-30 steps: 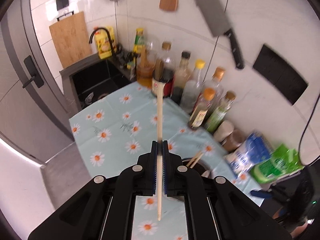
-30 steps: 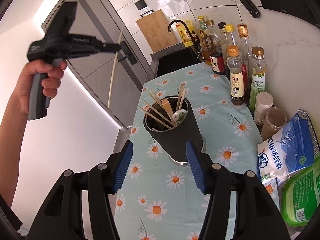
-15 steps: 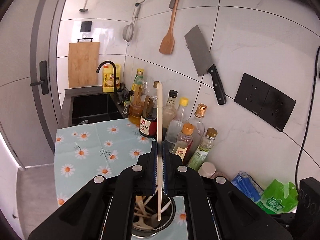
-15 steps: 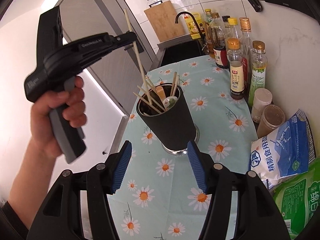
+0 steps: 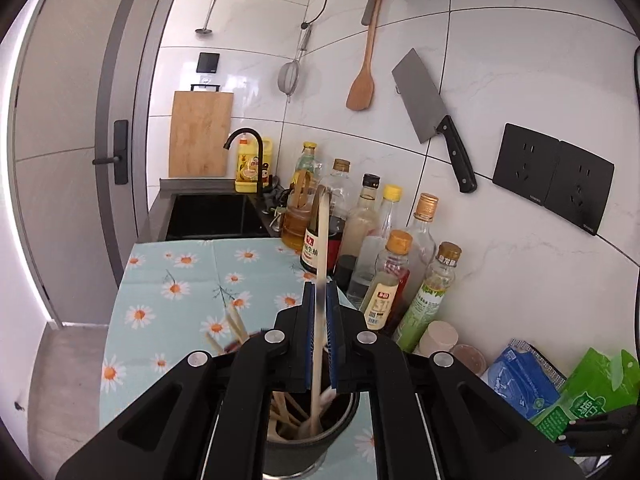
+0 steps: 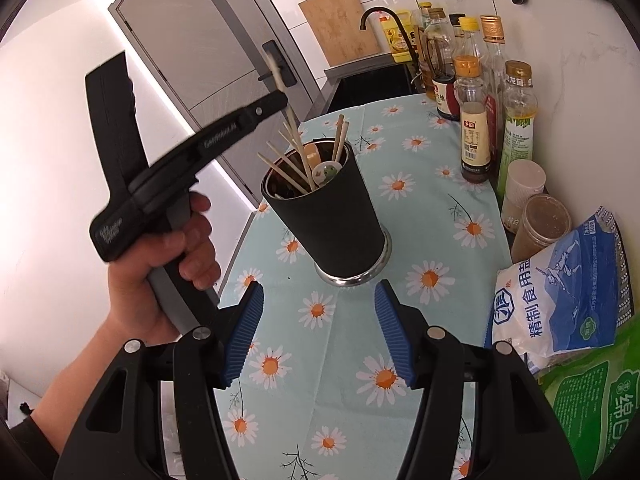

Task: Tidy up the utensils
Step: 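Open the left gripper and withdraw it from the holder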

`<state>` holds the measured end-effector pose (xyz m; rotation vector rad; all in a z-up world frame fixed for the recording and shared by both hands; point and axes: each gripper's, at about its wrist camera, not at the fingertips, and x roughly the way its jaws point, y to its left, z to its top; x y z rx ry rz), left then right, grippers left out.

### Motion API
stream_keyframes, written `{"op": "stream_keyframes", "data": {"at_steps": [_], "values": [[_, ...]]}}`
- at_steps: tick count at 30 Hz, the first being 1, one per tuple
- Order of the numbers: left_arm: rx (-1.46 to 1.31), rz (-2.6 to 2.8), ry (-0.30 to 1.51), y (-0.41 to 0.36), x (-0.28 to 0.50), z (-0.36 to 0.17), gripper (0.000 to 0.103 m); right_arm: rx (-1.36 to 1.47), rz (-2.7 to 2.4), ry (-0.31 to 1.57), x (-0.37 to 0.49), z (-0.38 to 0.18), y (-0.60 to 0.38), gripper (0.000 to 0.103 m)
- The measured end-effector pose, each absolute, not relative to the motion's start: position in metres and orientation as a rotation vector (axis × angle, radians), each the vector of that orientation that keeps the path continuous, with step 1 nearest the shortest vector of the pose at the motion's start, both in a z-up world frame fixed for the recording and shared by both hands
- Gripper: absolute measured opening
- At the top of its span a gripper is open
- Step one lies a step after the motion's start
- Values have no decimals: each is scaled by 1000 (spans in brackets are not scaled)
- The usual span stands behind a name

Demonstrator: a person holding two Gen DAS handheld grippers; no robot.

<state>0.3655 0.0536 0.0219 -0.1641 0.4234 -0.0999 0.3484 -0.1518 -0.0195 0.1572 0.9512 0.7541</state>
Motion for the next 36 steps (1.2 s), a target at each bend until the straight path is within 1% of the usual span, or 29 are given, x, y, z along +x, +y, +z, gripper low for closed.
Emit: {"op": "stream_keyframes", "data": {"at_steps": [5, 15, 16, 17, 18, 19, 23, 25, 28, 33, 36], "values": [[-166, -74, 438, 51, 352, 9, 5, 156, 785, 965, 351, -27, -150, 58], [-180, -64, 426, 54, 314, 16, 6, 161, 846, 968, 346, -32, -143, 58], [-174, -55, 424, 53, 310, 17, 9, 157, 847, 966, 346, -32, -143, 58], [-175, -50, 425, 54, 305, 18, 15, 142, 843, 960, 345, -32, -142, 58], [-184, -50, 423, 55, 301, 18, 24, 115, 836, 943, 342, -30, -142, 58], [-197, -48, 422, 56, 297, 19, 28, 95, 833, 927, 340, -30, -142, 58], [-228, -43, 434, 58, 274, 16, 28, 38, 812, 876, 333, -28, -150, 58], [-223, -39, 439, 54, 256, 15, 29, 28, 802, 854, 330, -28, -156, 62], [-208, -45, 445, 47, 232, 11, 36, 16, 808, 810, 323, -28, -165, 64], [-203, -53, 480, 36, 200, 4, 43, 6, 821, 755, 309, -32, -174, 71], [-181, -43, 484, 29, 183, 3, 50, 0, 814, 703, 297, -32, -180, 74]]}}
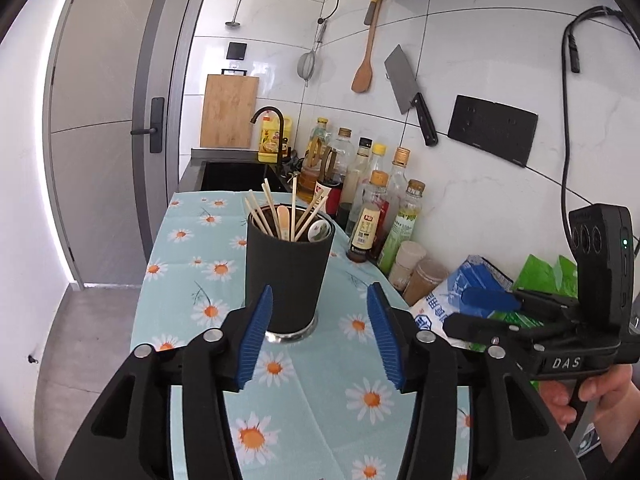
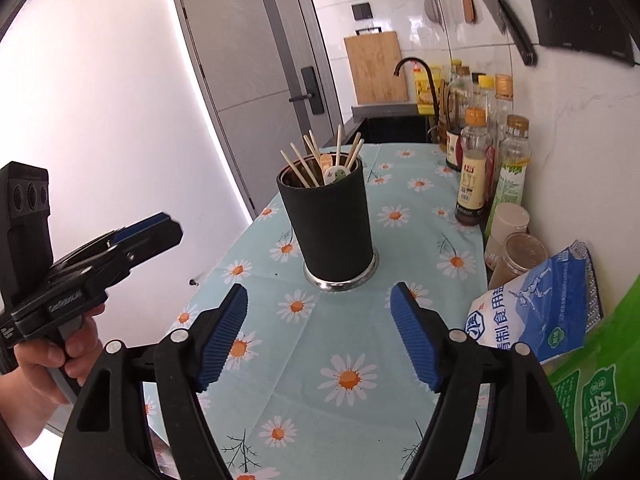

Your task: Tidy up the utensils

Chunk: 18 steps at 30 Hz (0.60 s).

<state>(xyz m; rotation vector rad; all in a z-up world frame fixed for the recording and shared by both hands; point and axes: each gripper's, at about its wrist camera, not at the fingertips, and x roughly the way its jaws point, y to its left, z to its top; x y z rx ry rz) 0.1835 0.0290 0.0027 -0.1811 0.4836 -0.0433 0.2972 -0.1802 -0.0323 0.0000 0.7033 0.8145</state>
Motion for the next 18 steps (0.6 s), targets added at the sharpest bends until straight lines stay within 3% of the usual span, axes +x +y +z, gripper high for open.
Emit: {"op": "stream_keyframes", "data": {"at_steps": [4, 9, 11, 12, 13, 18], "values": [[-172, -56, 498, 23, 164, -1, 64, -16, 815, 688, 288, -33, -185, 76], [-197, -26, 521, 24, 137, -17, 65, -27, 824, 693, 276, -35, -191, 81], [-200, -6, 529, 24, 131, -21, 73, -35, 819, 688, 269, -35, -194, 94], [-206, 4, 539, 25, 129, -23, 83, -45, 807, 680, 265, -35, -194, 98], [-209, 13, 538, 25, 126, -24, 86, -51, 799, 670, 261, -36, -195, 98], [-224, 20, 552, 23, 119, -31, 86, -56, 775, 675, 252, -39, -201, 98]]}}
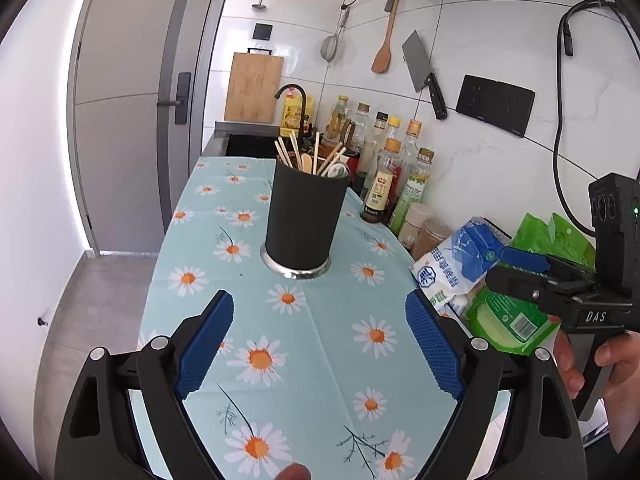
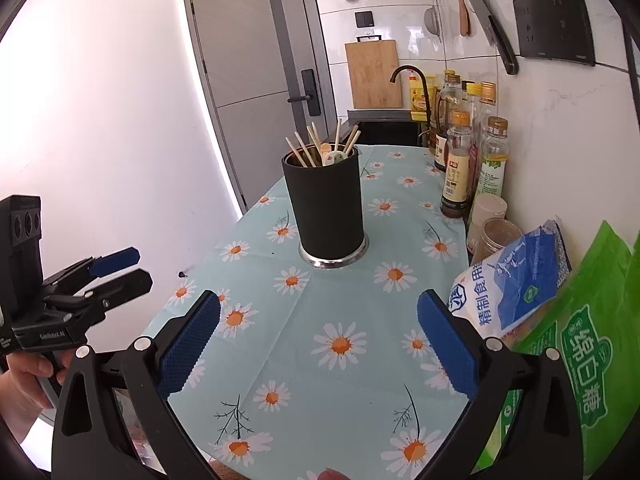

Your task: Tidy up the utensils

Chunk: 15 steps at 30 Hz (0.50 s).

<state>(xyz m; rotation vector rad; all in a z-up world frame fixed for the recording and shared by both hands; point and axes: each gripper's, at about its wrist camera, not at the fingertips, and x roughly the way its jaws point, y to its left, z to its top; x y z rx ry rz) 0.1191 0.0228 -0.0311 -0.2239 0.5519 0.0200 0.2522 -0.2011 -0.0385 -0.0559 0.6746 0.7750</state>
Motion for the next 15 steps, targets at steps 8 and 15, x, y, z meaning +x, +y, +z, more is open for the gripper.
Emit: {"op": "stream_keyframes", "data": {"at_steps": [8, 15], "values": [[-156, 5, 582, 8, 110, -39, 86, -67, 735, 688, 247, -50, -207, 98], [-150, -4, 592, 7, 110, -41, 86, -77, 728, 685, 241, -55, -207, 98]]}}
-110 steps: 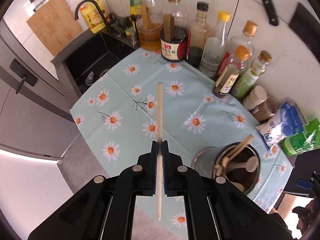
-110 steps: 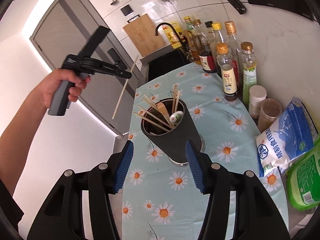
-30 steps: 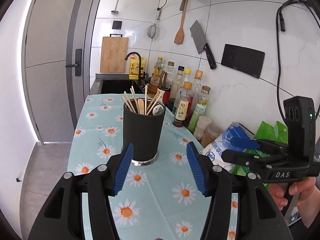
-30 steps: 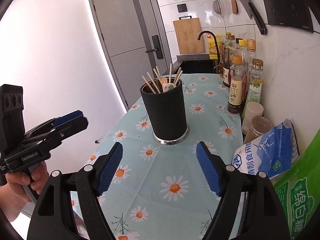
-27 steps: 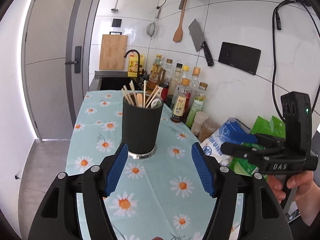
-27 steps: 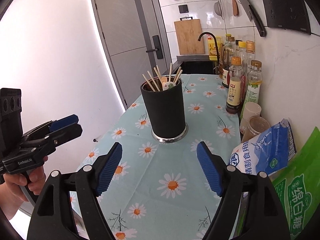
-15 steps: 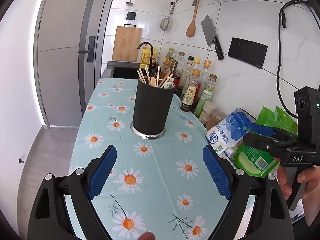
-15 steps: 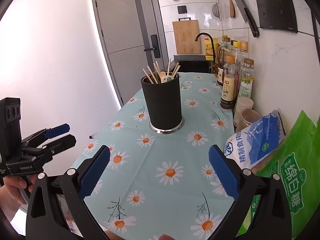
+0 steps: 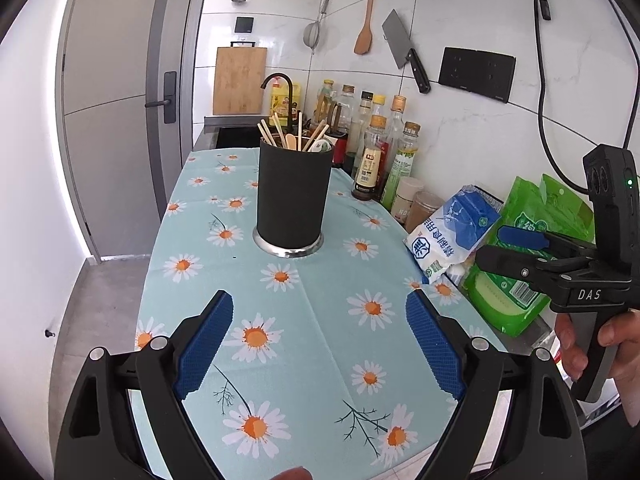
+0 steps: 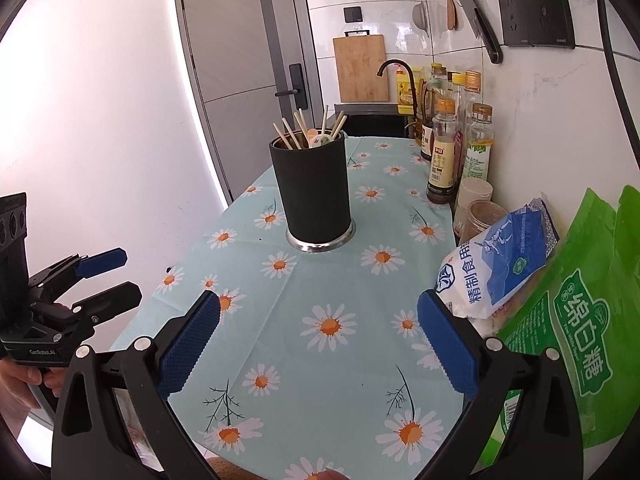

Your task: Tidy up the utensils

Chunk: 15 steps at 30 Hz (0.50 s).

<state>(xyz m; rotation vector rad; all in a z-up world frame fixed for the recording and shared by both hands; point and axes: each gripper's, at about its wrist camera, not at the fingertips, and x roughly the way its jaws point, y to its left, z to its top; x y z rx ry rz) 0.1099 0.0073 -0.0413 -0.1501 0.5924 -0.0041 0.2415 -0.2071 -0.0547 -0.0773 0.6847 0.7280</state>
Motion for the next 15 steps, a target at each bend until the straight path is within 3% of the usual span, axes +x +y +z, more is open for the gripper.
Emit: {"op": "stream_keyframes", "data": {"at_steps": [15], "values": [[-158, -7, 616, 8, 107, -49, 86, -81, 736, 719, 232, -64, -204, 98]]}}
